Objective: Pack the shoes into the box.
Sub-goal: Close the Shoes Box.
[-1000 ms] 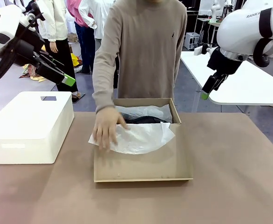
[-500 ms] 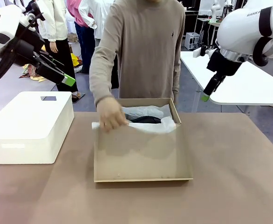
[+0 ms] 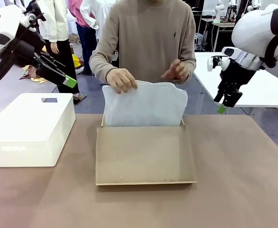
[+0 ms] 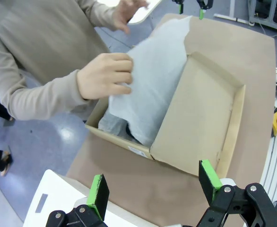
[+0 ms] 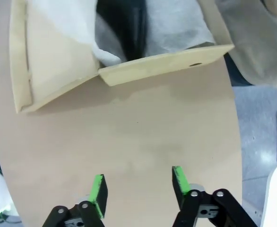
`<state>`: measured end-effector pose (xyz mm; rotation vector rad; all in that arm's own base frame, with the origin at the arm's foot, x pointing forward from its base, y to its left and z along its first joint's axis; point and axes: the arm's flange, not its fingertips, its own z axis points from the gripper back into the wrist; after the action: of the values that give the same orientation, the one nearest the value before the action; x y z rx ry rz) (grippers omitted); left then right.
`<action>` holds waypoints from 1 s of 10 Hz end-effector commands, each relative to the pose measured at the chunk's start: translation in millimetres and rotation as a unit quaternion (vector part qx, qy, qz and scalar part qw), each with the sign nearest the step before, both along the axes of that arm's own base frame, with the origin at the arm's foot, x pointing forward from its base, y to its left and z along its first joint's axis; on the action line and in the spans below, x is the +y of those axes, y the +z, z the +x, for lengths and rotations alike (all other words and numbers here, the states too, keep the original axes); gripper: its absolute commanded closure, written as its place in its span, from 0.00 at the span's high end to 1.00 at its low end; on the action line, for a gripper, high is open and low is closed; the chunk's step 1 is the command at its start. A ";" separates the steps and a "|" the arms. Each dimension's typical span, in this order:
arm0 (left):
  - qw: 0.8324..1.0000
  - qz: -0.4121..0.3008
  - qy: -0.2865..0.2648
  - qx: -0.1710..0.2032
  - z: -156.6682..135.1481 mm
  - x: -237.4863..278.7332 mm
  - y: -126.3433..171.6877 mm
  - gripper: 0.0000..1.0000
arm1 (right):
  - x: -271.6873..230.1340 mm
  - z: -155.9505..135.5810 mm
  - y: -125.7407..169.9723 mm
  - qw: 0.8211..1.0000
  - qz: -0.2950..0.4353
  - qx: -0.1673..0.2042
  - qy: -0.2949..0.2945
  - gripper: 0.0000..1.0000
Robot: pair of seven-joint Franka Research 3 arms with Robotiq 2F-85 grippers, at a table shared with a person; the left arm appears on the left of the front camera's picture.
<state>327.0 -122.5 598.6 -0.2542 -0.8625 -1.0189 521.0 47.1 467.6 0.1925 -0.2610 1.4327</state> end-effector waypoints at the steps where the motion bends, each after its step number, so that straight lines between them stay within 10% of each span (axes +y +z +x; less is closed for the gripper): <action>1: 1.000 -0.004 -0.004 0.001 -0.4 1.0 -0.3 1.00 | -14.3 4.6 -1.0 0.998 0.037 0.004 0.051 0.22; 3: 1.000 -0.004 -0.004 0.001 -0.4 1.0 -0.3 1.00 | -18.4 7.2 1.1 0.994 0.059 0.010 0.088 0.00; 10: 1.000 -0.004 -0.004 0.001 -0.4 1.0 -0.3 1.00 | -10.1 18.1 12.4 0.986 0.091 0.112 0.088 0.00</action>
<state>327.0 -122.5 598.5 -0.2542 -0.8624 -1.0189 531.7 35.8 472.2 0.5185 -0.2119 1.6038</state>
